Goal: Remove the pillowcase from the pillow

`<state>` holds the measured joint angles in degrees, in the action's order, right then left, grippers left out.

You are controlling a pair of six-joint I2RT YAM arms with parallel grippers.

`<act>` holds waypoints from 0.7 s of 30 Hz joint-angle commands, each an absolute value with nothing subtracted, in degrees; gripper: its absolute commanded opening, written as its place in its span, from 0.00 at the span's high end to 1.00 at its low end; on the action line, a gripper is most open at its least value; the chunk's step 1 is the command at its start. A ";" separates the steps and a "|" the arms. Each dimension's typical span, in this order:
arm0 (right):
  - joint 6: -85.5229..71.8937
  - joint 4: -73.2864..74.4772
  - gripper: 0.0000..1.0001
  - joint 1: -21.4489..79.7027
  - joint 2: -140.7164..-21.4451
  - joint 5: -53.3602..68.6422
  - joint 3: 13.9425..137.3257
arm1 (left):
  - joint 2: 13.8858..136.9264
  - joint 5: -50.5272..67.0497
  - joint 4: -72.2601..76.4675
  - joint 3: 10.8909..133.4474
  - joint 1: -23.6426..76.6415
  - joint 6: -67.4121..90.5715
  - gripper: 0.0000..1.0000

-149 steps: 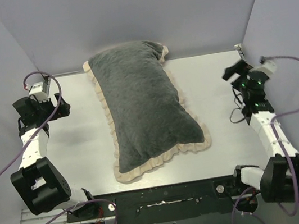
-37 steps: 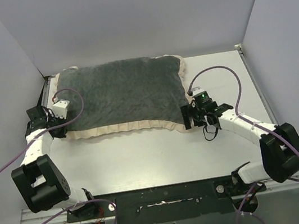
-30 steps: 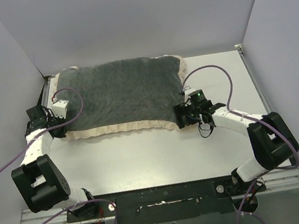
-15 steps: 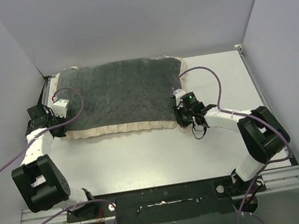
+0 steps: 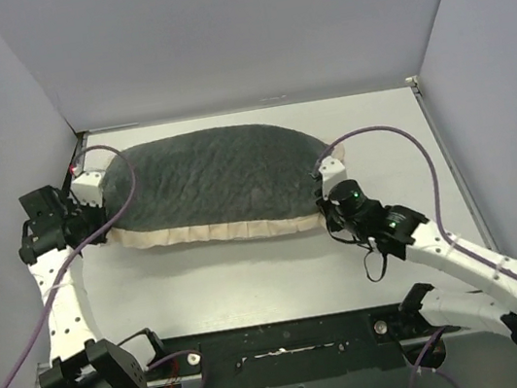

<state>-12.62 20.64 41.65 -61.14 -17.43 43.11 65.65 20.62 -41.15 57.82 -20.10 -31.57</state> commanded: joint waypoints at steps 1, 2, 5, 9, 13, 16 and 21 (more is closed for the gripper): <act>-17.06 27.50 1.00 43.68 -49.45 -25.08 47.41 | 62.00 28.35 -52.15 71.24 -22.43 -27.61 1.00; -17.61 29.78 1.00 43.81 -47.54 -25.68 48.94 | 61.93 28.87 -53.94 74.81 -22.82 -26.94 1.00; -18.77 35.37 1.00 44.02 -44.11 -27.37 54.68 | 61.33 29.54 -57.99 84.09 -23.37 -25.43 1.00; -20.51 41.72 1.00 44.06 -42.52 -28.51 64.38 | 61.01 29.55 -61.19 94.33 -23.39 -23.46 1.00; -22.19 47.26 1.00 44.03 -44.67 -28.67 75.81 | 63.74 30.82 -67.03 106.08 -23.38 -21.49 1.00; -23.91 51.74 1.00 44.03 -49.92 -29.63 84.06 | 66.31 32.13 -70.16 113.05 -23.39 -19.97 1.00; -24.16 55.81 1.00 41.92 -62.01 -31.17 90.95 | 69.86 31.87 -66.72 108.86 -21.44 -17.98 1.00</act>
<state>-23.77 55.72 43.90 -53.30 -26.92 87.15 66.26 31.16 -72.90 110.91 -22.68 -20.64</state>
